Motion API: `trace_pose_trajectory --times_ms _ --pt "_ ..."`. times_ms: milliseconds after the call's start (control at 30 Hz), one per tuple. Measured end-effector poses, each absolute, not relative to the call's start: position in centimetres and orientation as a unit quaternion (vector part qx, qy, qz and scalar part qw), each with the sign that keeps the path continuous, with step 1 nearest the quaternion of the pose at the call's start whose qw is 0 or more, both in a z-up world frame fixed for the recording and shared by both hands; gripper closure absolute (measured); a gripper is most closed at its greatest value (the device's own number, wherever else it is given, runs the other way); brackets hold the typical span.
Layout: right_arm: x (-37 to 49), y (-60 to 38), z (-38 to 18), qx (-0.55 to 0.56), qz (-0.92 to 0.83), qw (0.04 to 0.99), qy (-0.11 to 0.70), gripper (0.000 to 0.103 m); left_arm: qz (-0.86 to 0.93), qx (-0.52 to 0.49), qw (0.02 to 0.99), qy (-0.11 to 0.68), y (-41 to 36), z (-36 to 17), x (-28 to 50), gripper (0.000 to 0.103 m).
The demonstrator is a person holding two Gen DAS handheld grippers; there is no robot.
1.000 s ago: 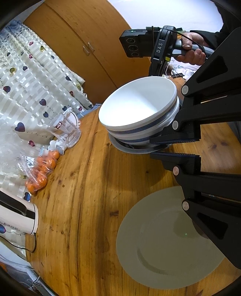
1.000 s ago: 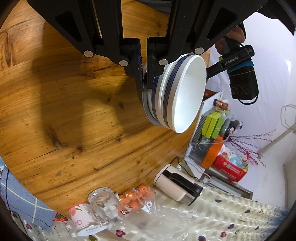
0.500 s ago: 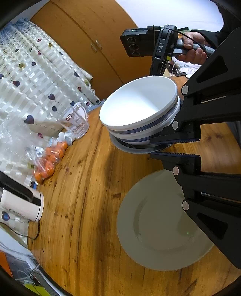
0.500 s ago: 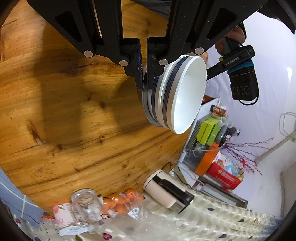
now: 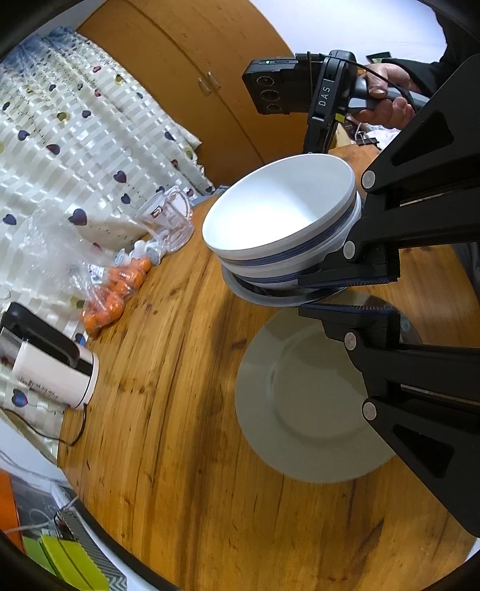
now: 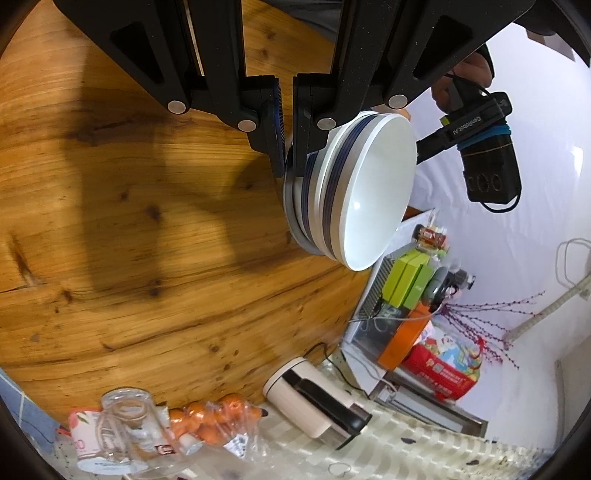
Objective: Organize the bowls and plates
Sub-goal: 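Carry the tilted bowl stack with both grippers over the beige plates, then lower the bowl stack onto the beige plate stack with both grippers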
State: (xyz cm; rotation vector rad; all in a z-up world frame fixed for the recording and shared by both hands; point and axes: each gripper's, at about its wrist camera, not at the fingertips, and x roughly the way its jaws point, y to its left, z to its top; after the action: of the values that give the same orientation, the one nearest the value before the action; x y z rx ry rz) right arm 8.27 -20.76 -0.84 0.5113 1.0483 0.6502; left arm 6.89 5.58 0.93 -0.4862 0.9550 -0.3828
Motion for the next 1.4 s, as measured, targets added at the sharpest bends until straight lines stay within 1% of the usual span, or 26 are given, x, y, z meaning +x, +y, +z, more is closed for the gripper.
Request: trace_pose_trajectory --times_ms 700,1400 --pt "9.5 -13.7 -1.9 0.204 0.334 0.763 0.514 0.097 -0.13 -0.265 0.846 0.444 11.9 -0.3 4.6 0.096" --pt "9.6 -12.0 -2.8 0.195 0.329 0.756 0.532 0.097 -0.118 -0.274 0.84 0.453 13.3 -1.4 4.3 0.096"
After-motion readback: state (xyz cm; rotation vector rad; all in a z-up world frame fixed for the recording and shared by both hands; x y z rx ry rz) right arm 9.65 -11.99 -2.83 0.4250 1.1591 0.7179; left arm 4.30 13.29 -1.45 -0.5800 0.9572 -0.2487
